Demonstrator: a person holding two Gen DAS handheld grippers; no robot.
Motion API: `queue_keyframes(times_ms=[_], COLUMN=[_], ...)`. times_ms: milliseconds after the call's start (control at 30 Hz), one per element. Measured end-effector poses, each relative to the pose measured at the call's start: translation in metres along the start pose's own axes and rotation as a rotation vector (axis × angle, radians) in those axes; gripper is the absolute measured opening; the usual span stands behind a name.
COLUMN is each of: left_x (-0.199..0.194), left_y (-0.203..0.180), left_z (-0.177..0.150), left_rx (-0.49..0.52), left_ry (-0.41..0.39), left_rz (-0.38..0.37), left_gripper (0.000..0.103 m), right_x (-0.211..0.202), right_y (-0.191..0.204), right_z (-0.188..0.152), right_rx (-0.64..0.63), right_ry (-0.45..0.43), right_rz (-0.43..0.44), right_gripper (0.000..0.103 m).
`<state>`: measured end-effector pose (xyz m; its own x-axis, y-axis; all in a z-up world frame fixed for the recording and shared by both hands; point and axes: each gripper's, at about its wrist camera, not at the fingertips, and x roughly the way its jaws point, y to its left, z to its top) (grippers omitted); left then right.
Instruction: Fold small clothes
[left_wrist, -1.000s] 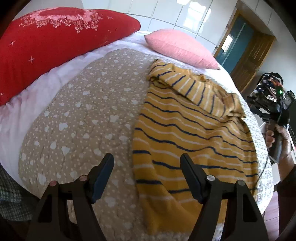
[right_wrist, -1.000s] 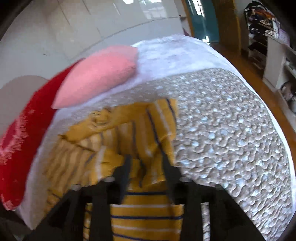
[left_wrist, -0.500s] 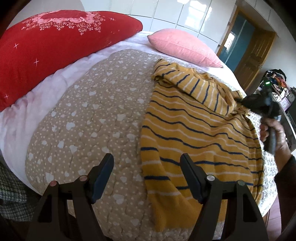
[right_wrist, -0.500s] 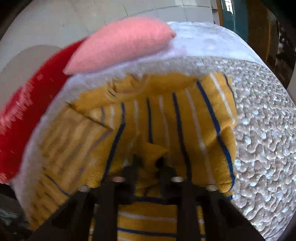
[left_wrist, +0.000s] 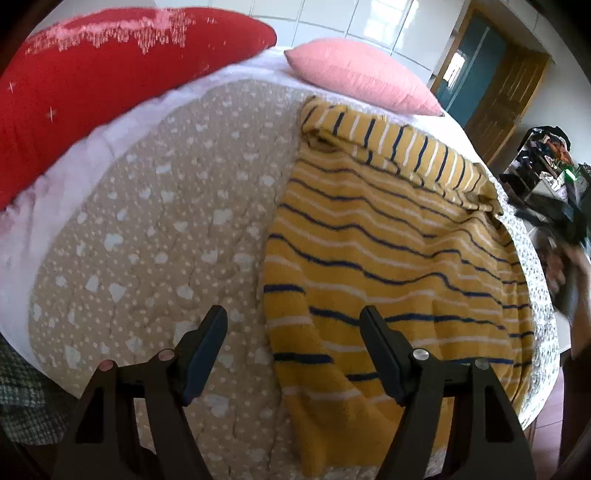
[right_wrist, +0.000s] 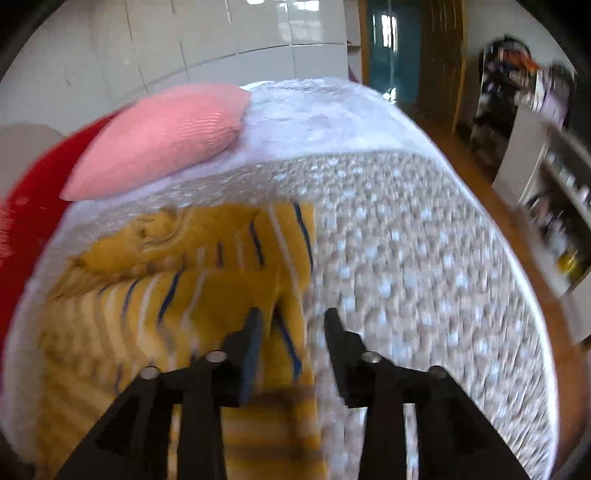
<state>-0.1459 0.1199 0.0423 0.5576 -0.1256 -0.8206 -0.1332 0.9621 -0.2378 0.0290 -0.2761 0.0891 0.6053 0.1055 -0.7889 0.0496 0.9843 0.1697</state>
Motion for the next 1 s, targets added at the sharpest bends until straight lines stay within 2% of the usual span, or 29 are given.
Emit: queue_keyframes(times_ms=[100, 167, 233, 333, 467, 533, 567, 633, 767, 800, 933, 1000], left_x=[0.005, 0.007, 0.007, 0.011, 0.015, 0.013, 0.010, 0.007, 0.003, 0.004, 0.011, 0.014], left_y=[0.007, 0.008, 0.007, 0.002, -0.008, -0.012, -0.015, -0.018, -0.021, -0.021, -0.023, -0.028], left_z=[-0.005, -0.007, -0.008, -0.009, -0.012, -0.015, -0.018, -0.023, -0.035, -0.037, -0.034, -0.031], left_rx=[-0.031, -0.035, -0.029, -0.032, -0.027, -0.017, -0.017, -0.017, -0.019, -0.025, -0.069, -0.077], left_ry=[0.023, 0.024, 0.024, 0.032, 0.045, 0.050, 0.057, 0.072, 0.073, 0.070, 0.076, 0.079], left_rz=[-0.025, -0.031, -0.032, -0.076, -0.119, -0.138, -0.175, -0.208, -0.224, -0.224, -0.272, -0.263], left_gripper=[0.073, 0.073, 0.077, 0.082, 0.083, 0.082, 0.071, 0.062, 0.063, 0.064, 0.089, 0.091], right_x=[-0.030, -0.046, -0.060, -0.070, -0.082, -0.087, -0.088, -0.092, -0.098, -0.097, -0.097, -0.092], right_y=[-0.019, -0.028, -0.035, -0.038, -0.033, -0.026, -0.021, -0.013, -0.007, -0.006, -0.004, -0.003], right_z=[-0.043, -0.076, -0.110, -0.153, -0.199, -0.214, -0.222, -0.232, -0.248, -0.250, -0.255, -0.253], right_rx=[0.055, 0.081, 0.096, 0.108, 0.147, 0.173, 0.180, 0.183, 0.228, 0.233, 0.242, 0.257], right_ry=[0.049, 0.083, 0.107, 0.143, 0.125, 0.130, 0.135, 0.127, 0.131, 0.130, 0.110, 0.100], right_rz=[0.131, 0.182, 0.196, 0.204, 0.281, 0.350, 0.378, 0.408, 0.486, 0.492, 0.484, 0.475], right_gripper=[0.046, 0.048, 0.050, 0.050, 0.052, 0.052, 0.052, 0.053, 0.053, 0.053, 0.053, 0.053])
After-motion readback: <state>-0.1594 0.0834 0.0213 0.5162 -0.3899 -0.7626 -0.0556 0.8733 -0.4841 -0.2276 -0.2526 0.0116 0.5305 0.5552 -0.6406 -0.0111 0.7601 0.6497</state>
